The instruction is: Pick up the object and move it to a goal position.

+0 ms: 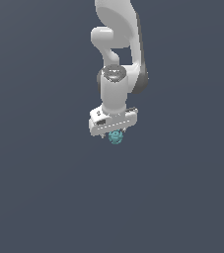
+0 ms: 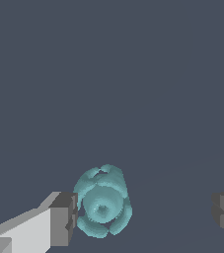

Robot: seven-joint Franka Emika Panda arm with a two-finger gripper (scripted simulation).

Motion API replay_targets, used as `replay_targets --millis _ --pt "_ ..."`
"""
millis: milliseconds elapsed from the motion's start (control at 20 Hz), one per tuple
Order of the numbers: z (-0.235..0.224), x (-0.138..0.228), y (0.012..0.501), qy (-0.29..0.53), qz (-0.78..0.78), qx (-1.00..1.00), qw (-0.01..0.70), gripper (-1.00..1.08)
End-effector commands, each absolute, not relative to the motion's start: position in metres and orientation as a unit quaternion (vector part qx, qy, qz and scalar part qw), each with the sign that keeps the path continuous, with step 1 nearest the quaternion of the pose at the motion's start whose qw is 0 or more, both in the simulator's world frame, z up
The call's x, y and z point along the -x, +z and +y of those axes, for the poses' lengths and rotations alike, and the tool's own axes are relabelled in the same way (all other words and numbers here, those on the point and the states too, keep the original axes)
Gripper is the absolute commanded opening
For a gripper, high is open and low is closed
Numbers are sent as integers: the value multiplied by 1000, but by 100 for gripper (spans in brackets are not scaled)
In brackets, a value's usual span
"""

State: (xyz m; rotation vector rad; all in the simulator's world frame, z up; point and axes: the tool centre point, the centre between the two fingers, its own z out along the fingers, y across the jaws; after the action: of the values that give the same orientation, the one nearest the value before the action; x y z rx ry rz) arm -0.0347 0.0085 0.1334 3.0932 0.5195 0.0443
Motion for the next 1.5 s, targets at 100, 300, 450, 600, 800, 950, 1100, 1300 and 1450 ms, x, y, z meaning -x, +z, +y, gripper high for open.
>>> replay_targets --millis 100,300,450,600,800,950,1100,1300,1450 --pt "15 56 113 8 222 -975 2 100" --pt "19 70 100 4 258 -966 1 100" --pt "21 77 94 2 276 -961 1 100" --pt "22 82 91 0 287 -958 0 100" --pt "23 83 90 0 288 -958 0 100" --pt "22 83 88 0 288 -958 0 100" --pt "23 83 79 0 289 -957 0 100" --pt "23 84 61 0 290 -957 0 100" --pt "23 85 49 0 290 -957 0 100"
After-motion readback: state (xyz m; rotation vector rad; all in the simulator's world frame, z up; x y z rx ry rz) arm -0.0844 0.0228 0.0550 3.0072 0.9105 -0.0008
